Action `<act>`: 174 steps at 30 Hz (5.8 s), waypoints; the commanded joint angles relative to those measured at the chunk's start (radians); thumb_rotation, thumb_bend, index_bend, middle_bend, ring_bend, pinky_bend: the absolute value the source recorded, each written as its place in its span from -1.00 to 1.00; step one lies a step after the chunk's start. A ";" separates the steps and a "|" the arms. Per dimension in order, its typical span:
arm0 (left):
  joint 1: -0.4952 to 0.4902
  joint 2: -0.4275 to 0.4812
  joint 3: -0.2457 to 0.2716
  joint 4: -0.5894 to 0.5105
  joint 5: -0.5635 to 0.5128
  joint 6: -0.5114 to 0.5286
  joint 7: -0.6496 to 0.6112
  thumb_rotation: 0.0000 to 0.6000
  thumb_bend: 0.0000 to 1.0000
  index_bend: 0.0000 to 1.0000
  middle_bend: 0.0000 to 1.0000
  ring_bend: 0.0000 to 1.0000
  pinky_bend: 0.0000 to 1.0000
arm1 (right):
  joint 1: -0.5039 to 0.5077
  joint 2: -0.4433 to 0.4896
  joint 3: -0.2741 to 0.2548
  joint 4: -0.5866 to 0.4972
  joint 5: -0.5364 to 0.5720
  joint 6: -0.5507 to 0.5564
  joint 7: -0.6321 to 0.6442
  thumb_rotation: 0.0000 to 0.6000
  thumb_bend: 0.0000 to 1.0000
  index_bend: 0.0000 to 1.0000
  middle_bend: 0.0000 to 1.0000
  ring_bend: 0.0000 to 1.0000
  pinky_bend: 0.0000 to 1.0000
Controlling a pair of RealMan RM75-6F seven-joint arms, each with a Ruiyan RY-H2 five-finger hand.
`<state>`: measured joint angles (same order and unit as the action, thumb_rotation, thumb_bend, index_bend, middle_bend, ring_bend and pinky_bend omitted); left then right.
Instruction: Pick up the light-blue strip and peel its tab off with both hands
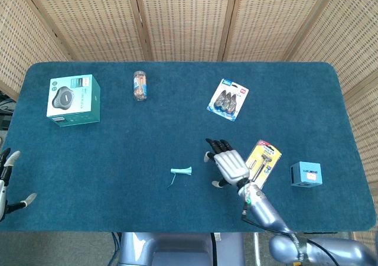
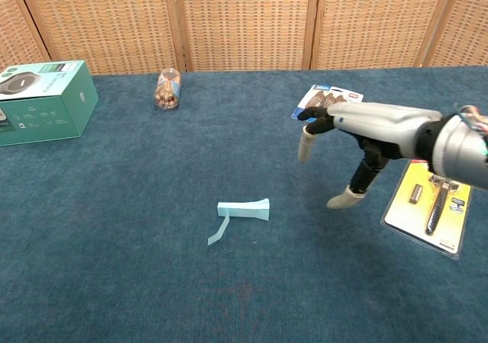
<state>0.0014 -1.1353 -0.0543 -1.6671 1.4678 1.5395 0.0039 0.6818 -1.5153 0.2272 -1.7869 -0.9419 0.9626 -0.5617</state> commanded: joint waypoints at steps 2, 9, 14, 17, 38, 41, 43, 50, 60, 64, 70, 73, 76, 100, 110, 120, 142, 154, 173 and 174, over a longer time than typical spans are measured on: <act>-0.003 -0.001 -0.001 0.000 -0.006 -0.005 0.004 1.00 -1.00 -1.00 -1.00 -1.00 -1.00 | 0.047 -0.078 0.002 0.055 0.033 0.041 -0.052 1.00 -0.88 -0.26 -1.00 -1.00 -1.00; -0.003 -0.002 0.000 0.001 -0.012 -0.006 0.003 1.00 -1.00 -1.00 -1.00 -1.00 -1.00 | 0.091 -0.155 -0.006 0.118 0.064 0.065 -0.098 1.00 -0.79 -0.24 -1.00 -1.00 -1.00; -0.005 -0.003 0.001 0.001 -0.013 -0.010 0.005 1.00 -1.00 -1.00 -1.00 -1.00 -1.00 | 0.119 -0.200 -0.008 0.153 0.105 0.077 -0.133 1.00 -0.79 -0.24 -1.00 -1.00 -1.00; -0.006 -0.003 0.001 0.001 -0.014 -0.011 0.005 1.00 -1.00 -1.00 -1.00 -1.00 -1.00 | 0.134 -0.222 -0.005 0.167 0.130 0.082 -0.150 1.00 -0.79 -0.24 -1.00 -1.00 -1.00; -0.015 -0.002 -0.007 0.002 -0.043 -0.031 -0.004 1.00 -1.00 -1.00 -1.00 -1.00 -1.00 | 0.215 -0.349 0.010 0.293 0.223 0.080 -0.184 1.00 -0.54 -0.21 -1.00 -1.00 -1.00; -0.015 -0.001 -0.010 0.003 -0.050 -0.032 -0.008 1.00 -1.00 -1.00 -1.00 -1.00 -1.00 | 0.219 -0.359 0.012 0.313 0.229 0.071 -0.173 1.00 -0.50 -0.14 -1.00 -1.00 -1.00; -0.016 0.000 -0.010 0.003 -0.052 -0.034 -0.010 1.00 -1.00 -1.00 -1.00 -1.00 -1.00 | 0.221 -0.362 0.016 0.319 0.235 0.066 -0.167 1.00 -0.48 -0.10 -1.00 -1.00 -1.00; -0.021 0.000 -0.010 0.003 -0.056 -0.043 -0.006 1.00 -1.00 -1.00 -1.00 -1.00 -1.00 | 0.231 -0.358 0.019 0.323 0.262 0.056 -0.169 1.00 -0.36 -0.04 -1.00 -1.00 -1.00; -0.023 0.000 -0.007 0.000 -0.052 -0.044 -0.002 1.00 -1.00 -1.00 -1.00 -1.00 -1.00 | 0.245 -0.361 0.021 0.320 0.293 0.056 -0.176 1.00 -0.22 0.03 -1.00 -1.00 -1.00; -0.025 0.004 -0.004 0.000 -0.047 -0.047 -0.007 1.00 -1.00 -1.00 -1.00 -1.00 -1.00 | 0.252 -0.364 0.019 0.322 0.308 0.061 -0.190 1.00 -0.22 0.07 -1.00 -1.00 -1.00; -0.030 0.008 -0.002 0.007 -0.044 -0.055 -0.007 1.00 -1.00 -1.00 -1.00 -1.00 -1.00 | 0.260 -0.364 0.016 0.325 0.333 0.062 -0.204 1.00 -0.22 0.08 -1.00 -1.00 -1.00; -0.031 0.011 -0.001 0.009 -0.044 -0.057 -0.013 1.00 -1.00 -1.00 -1.00 -1.00 -1.00 | 0.260 -0.368 0.015 0.331 0.325 0.066 -0.194 1.00 -0.17 0.14 -1.00 -1.00 -1.00; -0.031 0.012 0.000 0.011 -0.042 -0.055 -0.015 1.00 -1.00 -1.00 -1.00 -1.00 -1.00 | 0.258 -0.373 0.015 0.335 0.303 0.072 -0.178 1.00 -0.04 0.23 -0.97 -1.00 -1.00; -0.313 -0.015 0.009 0.552 0.605 0.201 -0.072 1.00 -0.99 -0.75 -1.00 -1.00 -1.00 | 0.471 -0.158 0.240 -0.031 0.941 0.179 -0.386 1.00 0.28 0.32 -0.79 -1.00 -1.00; -0.403 -0.055 0.025 0.662 0.670 0.248 -0.063 1.00 -0.89 -0.72 -1.00 -1.00 -1.00 | 0.583 -0.133 0.304 -0.021 1.151 0.222 -0.445 1.00 0.30 0.32 -0.79 -1.00 -1.00; -0.455 -0.135 0.049 0.801 0.705 0.310 -0.068 1.00 -0.85 -0.66 -1.00 -1.00 -1.00 | 0.591 -0.140 0.277 0.061 1.158 0.151 -0.425 1.00 0.34 0.32 -0.79 -1.00 -1.00; -0.738 -0.132 0.127 0.707 0.933 0.094 0.304 1.00 -0.66 -0.58 -1.00 -1.00 -1.00 | 0.647 -0.072 0.291 0.127 1.295 0.075 -0.448 1.00 0.34 0.33 -0.78 -1.00 -1.00; -0.852 -0.184 0.132 0.568 0.932 -0.110 0.376 1.00 -0.63 -0.57 -1.00 -1.00 -1.00 | 0.670 -0.051 0.289 0.110 1.309 0.085 -0.436 1.00 0.34 0.33 -0.78 -1.00 -1.00; -0.921 -0.276 0.148 0.554 0.913 -0.241 0.487 1.00 -0.61 -0.37 -1.00 -1.00 -1.00 | 0.668 -0.029 0.273 0.105 1.307 0.070 -0.401 1.00 0.42 0.34 -0.78 -1.00 -1.00; -0.924 -0.284 0.147 0.560 0.912 -0.241 0.491 1.00 -0.61 -0.35 -1.00 -1.00 -1.00 | 0.668 -0.027 0.272 0.105 1.306 0.069 -0.399 1.00 0.42 0.34 -0.78 -1.00 -1.00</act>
<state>-0.9182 -1.4118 0.0925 -1.1131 2.3820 1.3005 0.4902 1.3497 -1.5434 0.4996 -1.6817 0.3649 1.0318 -0.9616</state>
